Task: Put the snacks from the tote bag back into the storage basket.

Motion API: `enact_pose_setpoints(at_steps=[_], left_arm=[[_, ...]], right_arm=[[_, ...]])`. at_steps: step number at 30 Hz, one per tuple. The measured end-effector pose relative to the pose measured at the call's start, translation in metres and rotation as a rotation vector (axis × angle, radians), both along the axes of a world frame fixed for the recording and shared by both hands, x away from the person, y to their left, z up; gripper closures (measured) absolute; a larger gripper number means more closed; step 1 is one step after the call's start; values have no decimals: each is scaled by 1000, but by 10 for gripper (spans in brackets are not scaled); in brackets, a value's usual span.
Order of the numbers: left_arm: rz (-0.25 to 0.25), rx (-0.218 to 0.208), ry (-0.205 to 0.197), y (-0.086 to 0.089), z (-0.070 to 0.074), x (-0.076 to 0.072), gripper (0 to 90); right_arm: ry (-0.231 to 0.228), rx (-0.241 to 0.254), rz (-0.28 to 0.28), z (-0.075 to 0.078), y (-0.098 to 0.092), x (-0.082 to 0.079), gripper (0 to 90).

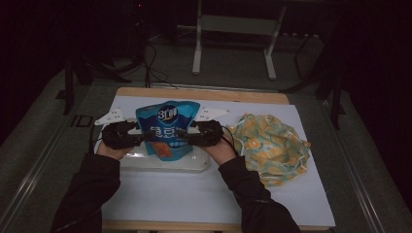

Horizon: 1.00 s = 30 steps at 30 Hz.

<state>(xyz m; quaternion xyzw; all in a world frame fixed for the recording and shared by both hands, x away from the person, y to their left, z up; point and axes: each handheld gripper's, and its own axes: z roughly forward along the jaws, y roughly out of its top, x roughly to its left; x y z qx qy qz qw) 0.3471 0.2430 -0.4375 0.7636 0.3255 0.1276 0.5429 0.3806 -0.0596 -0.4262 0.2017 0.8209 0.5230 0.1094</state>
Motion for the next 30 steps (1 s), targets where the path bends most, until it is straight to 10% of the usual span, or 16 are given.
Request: enact_pose_setpoints(at_steps=[10,30], left_arm=[[-17,-4,29,5,-3,-10,111],[50,-19,13,8,-14,-55,89]], right_arm=[[38,6,6,3,-15,1,203],[19,-32,-1,0,-56,-16,141]])
